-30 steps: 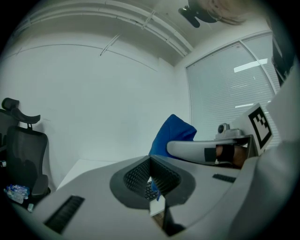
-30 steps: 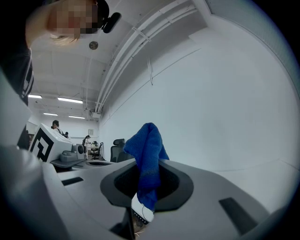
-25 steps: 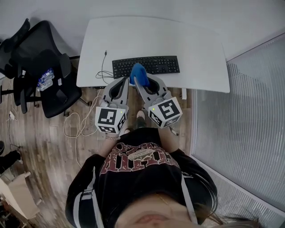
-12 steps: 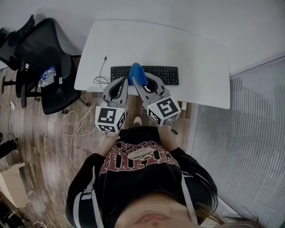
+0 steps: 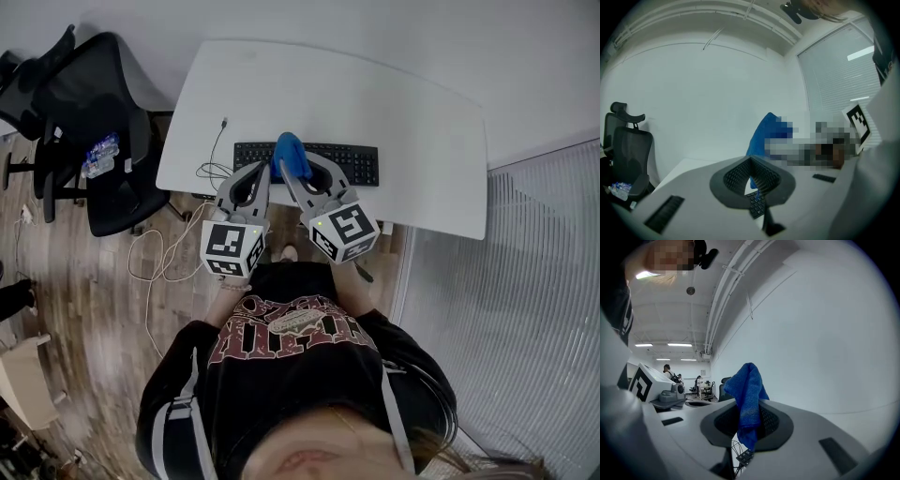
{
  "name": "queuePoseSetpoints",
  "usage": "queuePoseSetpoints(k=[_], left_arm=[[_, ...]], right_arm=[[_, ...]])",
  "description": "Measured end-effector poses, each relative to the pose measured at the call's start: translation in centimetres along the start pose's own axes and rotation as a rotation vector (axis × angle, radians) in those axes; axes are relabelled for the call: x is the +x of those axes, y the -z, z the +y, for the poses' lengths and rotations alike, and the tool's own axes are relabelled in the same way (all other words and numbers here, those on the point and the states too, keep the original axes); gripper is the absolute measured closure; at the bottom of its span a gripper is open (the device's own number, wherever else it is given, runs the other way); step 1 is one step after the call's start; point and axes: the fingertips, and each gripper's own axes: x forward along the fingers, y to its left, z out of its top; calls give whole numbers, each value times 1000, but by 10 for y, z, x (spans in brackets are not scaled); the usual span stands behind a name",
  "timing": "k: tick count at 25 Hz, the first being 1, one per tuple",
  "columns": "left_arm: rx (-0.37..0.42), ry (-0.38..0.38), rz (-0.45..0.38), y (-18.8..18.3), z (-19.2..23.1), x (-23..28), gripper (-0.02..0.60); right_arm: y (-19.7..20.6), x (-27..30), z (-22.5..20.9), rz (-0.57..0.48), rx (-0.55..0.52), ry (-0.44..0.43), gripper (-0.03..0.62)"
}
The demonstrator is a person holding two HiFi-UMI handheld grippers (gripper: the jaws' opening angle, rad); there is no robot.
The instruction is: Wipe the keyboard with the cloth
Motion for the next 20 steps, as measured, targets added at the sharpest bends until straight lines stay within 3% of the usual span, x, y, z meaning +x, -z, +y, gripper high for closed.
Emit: queuePoseSetpoints(k=[10,20], left_arm=[[17,45,29,-3,39,24,546],[-17,49,102,27,102,33,546]], right_arm=[[-1,41,-14,15,7,49,538],[17,86,-21,51,26,107,539]])
